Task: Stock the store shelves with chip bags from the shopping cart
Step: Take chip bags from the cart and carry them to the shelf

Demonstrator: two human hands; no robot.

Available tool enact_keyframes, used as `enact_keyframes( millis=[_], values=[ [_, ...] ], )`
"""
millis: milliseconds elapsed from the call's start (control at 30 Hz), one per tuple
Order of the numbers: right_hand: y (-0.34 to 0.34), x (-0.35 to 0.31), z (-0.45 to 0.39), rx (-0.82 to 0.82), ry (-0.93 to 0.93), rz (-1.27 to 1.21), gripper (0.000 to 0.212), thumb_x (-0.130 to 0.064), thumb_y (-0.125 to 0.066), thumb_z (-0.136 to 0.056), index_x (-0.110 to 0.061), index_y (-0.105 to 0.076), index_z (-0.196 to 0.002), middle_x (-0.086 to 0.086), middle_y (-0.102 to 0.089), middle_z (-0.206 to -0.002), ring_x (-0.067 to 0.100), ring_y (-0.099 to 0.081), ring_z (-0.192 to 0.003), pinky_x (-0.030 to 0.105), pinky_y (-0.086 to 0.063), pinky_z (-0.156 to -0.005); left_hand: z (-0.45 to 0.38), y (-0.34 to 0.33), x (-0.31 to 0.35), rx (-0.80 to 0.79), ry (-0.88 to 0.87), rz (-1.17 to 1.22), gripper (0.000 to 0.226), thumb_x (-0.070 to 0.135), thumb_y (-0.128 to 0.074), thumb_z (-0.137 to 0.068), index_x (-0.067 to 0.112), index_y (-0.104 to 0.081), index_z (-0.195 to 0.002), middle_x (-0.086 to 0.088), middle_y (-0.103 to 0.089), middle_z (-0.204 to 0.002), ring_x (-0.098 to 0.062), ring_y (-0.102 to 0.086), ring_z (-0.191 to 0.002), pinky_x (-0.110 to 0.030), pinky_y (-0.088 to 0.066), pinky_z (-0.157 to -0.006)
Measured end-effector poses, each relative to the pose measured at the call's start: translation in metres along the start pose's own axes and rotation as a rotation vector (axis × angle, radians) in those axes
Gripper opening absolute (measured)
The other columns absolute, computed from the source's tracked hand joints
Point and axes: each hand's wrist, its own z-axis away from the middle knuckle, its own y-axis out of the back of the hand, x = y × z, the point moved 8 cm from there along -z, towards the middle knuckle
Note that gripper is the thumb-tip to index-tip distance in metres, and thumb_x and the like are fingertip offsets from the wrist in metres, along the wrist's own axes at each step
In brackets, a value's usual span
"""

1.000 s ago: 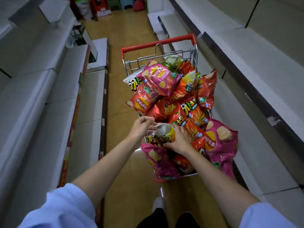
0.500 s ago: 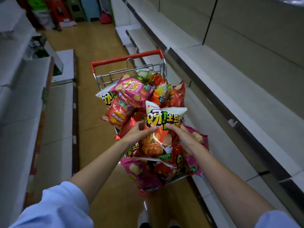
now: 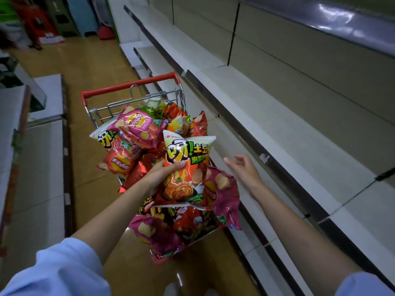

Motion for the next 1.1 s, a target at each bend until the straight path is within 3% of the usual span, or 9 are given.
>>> enact_keyframes(
  millis=[100, 233, 400, 667, 800, 867, 933, 1033, 1100],
  values=[
    [0.002, 0.036, -0.003, -0.004, -0.094, 0.163, 0.089, -0.048, -0.075, -0.076, -0.012, -0.032, -0.145, 0.012, -0.032, -0.147, 0.027, -0.034, -0.135, 0.048, -0.036, -0.11, -0.001, -0.001, -0.012, 0.035, 0.024, 0.025, 0.043, 0.028, -0.068, -0.083, 0.011, -0.055, -0.121, -0.006, -0.069, -0.102, -0.021, -0.067, -0.089, -0.028, -0.052, -0.071],
    [-0.021, 0.087, 0.005, -0.097, -0.253, 0.292, 0.114, -0.048, -0.08, -0.072, -0.009, -0.008, -0.152, 0.017, -0.011, -0.157, 0.034, -0.01, -0.146, 0.05, -0.02, -0.117, 0.001, -0.004, -0.026, 0.076, 0.061, 0.021, 0.061, 0.035, -0.072, -0.073, 0.009, -0.056, -0.125, -0.01, -0.069, -0.111, -0.026, -0.067, -0.099, -0.035, -0.053, -0.083],
    [-0.046, 0.116, 0.009, -0.115, -0.304, 0.25, 0.131, -0.049, -0.084, -0.066, -0.017, 0.008, -0.153, 0.02, -0.008, -0.158, 0.038, -0.009, -0.145, 0.055, -0.019, -0.116, 0.008, -0.011, -0.041, 0.111, 0.083, 0.025, 0.031, 0.027, -0.066, -0.083, 0.018, -0.059, -0.112, -0.002, -0.071, -0.099, -0.018, -0.068, -0.088, -0.028, -0.053, -0.074],
    [-0.047, 0.113, -0.001, 0.071, -0.278, 0.167, 0.108, -0.038, -0.082, -0.072, -0.011, -0.013, -0.15, 0.023, -0.031, -0.149, 0.039, -0.032, -0.137, 0.053, -0.029, -0.112, 0.023, -0.012, -0.058, 0.178, 0.124, 0.018, 0.06, 0.036, -0.079, -0.069, 0.017, -0.054, -0.119, -0.004, -0.07, -0.103, -0.02, -0.069, -0.091, -0.028, -0.053, -0.074],
    [-0.029, 0.112, 0.005, 0.096, -0.276, 0.084, 0.082, -0.033, -0.081, -0.075, -0.009, -0.027, -0.132, 0.019, -0.052, -0.131, 0.039, -0.055, -0.116, 0.048, -0.047, -0.096, 0.025, -0.005, -0.058, 0.19, 0.129, 0.005, 0.07, 0.039, -0.079, -0.066, 0.014, -0.053, -0.126, -0.007, -0.07, -0.11, -0.024, -0.068, -0.097, -0.031, -0.054, -0.077],
    [-0.012, 0.108, 0.013, 0.12, -0.249, 0.066, 0.075, -0.032, -0.079, -0.077, -0.008, -0.029, -0.128, 0.019, -0.055, -0.128, 0.038, -0.058, -0.111, 0.038, -0.049, -0.085, 0.024, -0.008, -0.054, 0.167, 0.122, 0.001, 0.072, 0.041, -0.077, -0.065, 0.014, -0.052, -0.127, -0.005, -0.07, -0.108, -0.023, -0.068, -0.097, -0.032, -0.053, -0.077],
    [0.006, 0.103, 0.021, 0.151, -0.21, 0.039, 0.074, -0.032, -0.079, -0.078, -0.008, -0.03, -0.128, 0.017, -0.055, -0.129, 0.037, -0.058, -0.113, 0.036, -0.048, -0.084, 0.023, -0.012, -0.046, 0.135, 0.101, -0.003, 0.075, 0.043, -0.083, -0.061, 0.015, -0.053, -0.124, -0.004, -0.071, -0.104, -0.021, -0.068, -0.094, -0.031, -0.053, -0.077],
    [0.03, 0.104, 0.033, 0.166, -0.205, -0.117, 0.075, -0.031, -0.079, -0.077, -0.011, -0.031, -0.132, 0.01, -0.056, -0.124, 0.031, -0.061, -0.109, 0.038, -0.052, -0.087, 0.02, -0.018, -0.037, 0.078, 0.068, -0.046, 0.104, 0.06, -0.089, -0.033, 0.018, -0.055, -0.122, -0.004, -0.071, -0.107, -0.022, -0.069, -0.095, -0.032, -0.053, -0.077],
    [0.045, 0.105, 0.047, 0.186, -0.217, -0.252, 0.075, -0.028, -0.081, -0.076, -0.014, -0.034, -0.133, 0.007, -0.058, -0.125, 0.027, -0.063, -0.105, 0.04, -0.054, -0.087, 0.024, -0.027, -0.031, 0.004, 0.04, -0.043, 0.097, 0.052, -0.087, -0.043, 0.016, -0.053, -0.127, -0.004, -0.07, -0.107, -0.021, -0.068, -0.095, -0.031, -0.053, -0.075]
  ],
)
